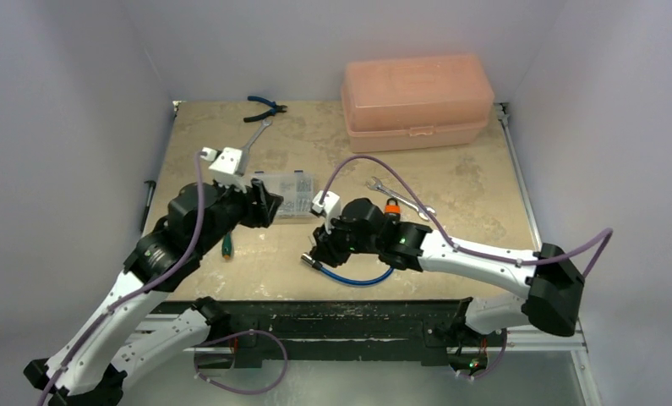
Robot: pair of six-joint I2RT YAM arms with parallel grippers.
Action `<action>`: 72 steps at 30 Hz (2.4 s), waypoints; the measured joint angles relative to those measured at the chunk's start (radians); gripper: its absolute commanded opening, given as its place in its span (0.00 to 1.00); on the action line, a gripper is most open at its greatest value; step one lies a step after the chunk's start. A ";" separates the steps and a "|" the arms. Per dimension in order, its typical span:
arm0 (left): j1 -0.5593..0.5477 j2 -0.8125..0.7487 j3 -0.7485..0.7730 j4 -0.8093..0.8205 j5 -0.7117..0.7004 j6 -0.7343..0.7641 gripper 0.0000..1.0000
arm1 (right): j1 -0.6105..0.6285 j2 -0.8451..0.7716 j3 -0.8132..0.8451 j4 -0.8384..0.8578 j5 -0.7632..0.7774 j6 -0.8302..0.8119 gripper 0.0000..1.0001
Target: Unlock with the key
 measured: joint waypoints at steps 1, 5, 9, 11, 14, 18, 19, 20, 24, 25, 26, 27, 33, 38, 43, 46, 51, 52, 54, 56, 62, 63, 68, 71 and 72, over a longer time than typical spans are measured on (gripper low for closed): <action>0.000 0.023 0.000 -0.010 0.031 -0.021 0.55 | 0.000 -0.026 -0.016 0.002 0.015 0.006 0.00; 0.000 0.093 -0.001 -0.039 0.100 -0.109 0.55 | 0.000 -0.121 -0.075 0.010 0.079 0.031 0.00; 0.000 0.129 -0.014 -0.039 0.117 -0.250 0.55 | 0.000 -0.194 -0.112 0.016 0.165 0.045 0.00; 0.000 0.148 -0.033 -0.027 0.124 -0.339 0.54 | 0.000 -0.211 -0.120 0.024 0.206 0.048 0.00; 0.000 0.193 -0.092 0.021 0.160 -0.466 0.53 | 0.000 -0.217 -0.124 0.027 0.254 0.049 0.00; 0.000 0.264 -0.169 0.092 0.220 -0.565 0.52 | 0.001 -0.215 -0.124 0.029 0.295 0.045 0.00; 0.000 0.278 -0.178 0.101 0.230 -0.578 0.51 | 0.002 -0.214 -0.124 0.029 0.304 0.042 0.00; 0.000 0.293 -0.186 0.116 0.241 -0.590 0.50 | 0.002 -0.213 -0.124 0.029 0.309 0.040 0.00; 0.000 0.321 -0.206 0.190 0.282 -0.631 0.49 | 0.002 -0.204 -0.124 0.029 0.319 0.029 0.00; 0.000 0.327 -0.207 0.208 0.293 -0.640 0.49 | 0.002 -0.201 -0.124 0.030 0.324 0.026 0.00; 0.000 0.334 -0.207 0.227 0.301 -0.645 0.49 | 0.002 -0.198 -0.124 0.031 0.327 0.025 0.00; 0.000 0.340 -0.207 0.242 0.308 -0.650 0.49 | 0.002 -0.194 -0.124 0.031 0.330 0.023 0.00; 0.000 0.365 -0.219 0.314 0.338 -0.669 0.46 | 0.002 -0.182 -0.124 0.034 0.333 0.021 0.00; 0.000 0.391 -0.236 0.363 0.357 -0.686 0.44 | 0.002 -0.175 -0.124 0.037 0.333 0.018 0.00; 0.000 0.425 -0.248 0.415 0.373 -0.704 0.39 | 0.002 -0.174 -0.124 0.038 0.333 0.015 0.00; 0.000 0.444 -0.252 0.443 0.379 -0.715 0.37 | 0.002 -0.174 -0.124 0.040 0.333 0.015 0.00; 0.000 0.469 -0.257 0.480 0.399 -0.732 0.30 | 0.002 -0.174 -0.124 0.044 0.334 0.014 0.00; 0.000 0.472 -0.259 0.489 0.402 -0.737 0.26 | 0.002 -0.174 -0.124 0.044 0.334 0.014 0.00; -0.002 0.474 -0.265 0.502 0.407 -0.743 0.13 | 0.002 -0.174 -0.124 0.044 0.335 0.014 0.00; -0.004 0.475 -0.270 0.509 0.409 -0.748 0.00 | 0.002 -0.174 -0.124 0.044 0.336 0.014 0.00; -0.020 0.483 -0.271 0.542 0.401 -0.756 0.00 | 0.002 -0.174 -0.124 0.040 0.340 0.015 0.64; -0.022 0.483 -0.271 0.546 0.399 -0.756 0.00 | 0.002 -0.174 -0.124 0.040 0.340 0.018 0.80; -0.035 0.478 -0.271 0.562 0.392 -0.761 0.00 | 0.002 -0.185 -0.124 0.042 0.335 0.050 0.99; -0.036 0.463 -0.271 0.562 0.381 -0.753 0.00 | -0.004 -0.216 -0.124 0.042 0.330 0.072 0.99; -0.036 0.457 -0.271 0.562 0.377 -0.748 0.00 | -0.009 -0.233 -0.124 0.043 0.329 0.081 0.99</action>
